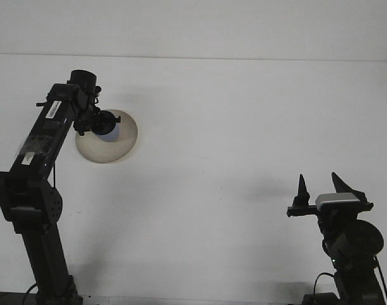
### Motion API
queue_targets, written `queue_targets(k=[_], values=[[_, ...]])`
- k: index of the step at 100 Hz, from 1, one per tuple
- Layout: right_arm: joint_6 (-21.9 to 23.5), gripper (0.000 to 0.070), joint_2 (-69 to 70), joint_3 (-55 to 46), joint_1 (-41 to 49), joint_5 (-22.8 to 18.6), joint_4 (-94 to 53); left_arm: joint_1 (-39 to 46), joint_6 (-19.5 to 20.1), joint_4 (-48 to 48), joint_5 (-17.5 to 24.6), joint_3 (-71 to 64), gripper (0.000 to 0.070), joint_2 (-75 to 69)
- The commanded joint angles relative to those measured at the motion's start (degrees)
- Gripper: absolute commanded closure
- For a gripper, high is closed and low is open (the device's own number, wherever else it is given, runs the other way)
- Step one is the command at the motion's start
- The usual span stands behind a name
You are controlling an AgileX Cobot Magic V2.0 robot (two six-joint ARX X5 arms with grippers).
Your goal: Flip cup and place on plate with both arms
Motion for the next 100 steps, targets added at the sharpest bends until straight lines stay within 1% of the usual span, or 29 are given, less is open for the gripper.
queue_targets(k=[1,12,29,33,42,45,51,68,78,94,100], values=[[-0.26,0.018,0.07,0.39,0.07,0.15,0.63,0.26,0.72,0.0,-0.31,1.22,0.0662,2.05],[-0.26,0.018,0.07,0.39,0.07,0.15,0.63,0.33,0.7,-0.15,-0.28,1.22,0.0558,2.73],[-0.28,0.018,0.07,0.39,0.07,0.17,0.63,0.33,0.7,-0.11,-0.28,1.22,0.0542,3.15],[-0.28,0.018,0.07,0.39,0.07,0.17,0.61,0.33,0.7,0.0,-0.28,1.22,0.0496,3.15],[-0.28,0.0179,0.07,0.39,0.07,0.17,0.63,0.42,0.7,0.04,-0.28,1.62,0.0352,3.1],[-0.26,0.0179,0.07,0.39,0.07,0.17,0.63,0.5,0.7,0.02,-0.28,1.88,0.0315,3.1],[-0.28,0.018,0.07,0.39,0.07,0.17,0.63,0.55,0.68,-0.11,-0.28,2.71,0.0277,3.1],[-0.28,0.018,0.07,0.39,0.07,0.15,0.63,0.55,0.59,-4.17,-0.28,8.85,0.0274,3.1],[-0.26,0.0179,0.07,0.39,0.07,0.15,0.61,0.59,-0.44,-7.69,-0.28,14.05,0.0274,3.1],[-0.26,0.018,0.07,0.39,0.07,0.15,0.61,0.59,-0.96,-14.71,-0.26,22.23,0.0275,2.75],[-0.26,0.0179,0.07,0.39,0.07,0.17,0.61,0.59,-1.88,-15.26,-0.24,23.1,0.0276,1.6]])
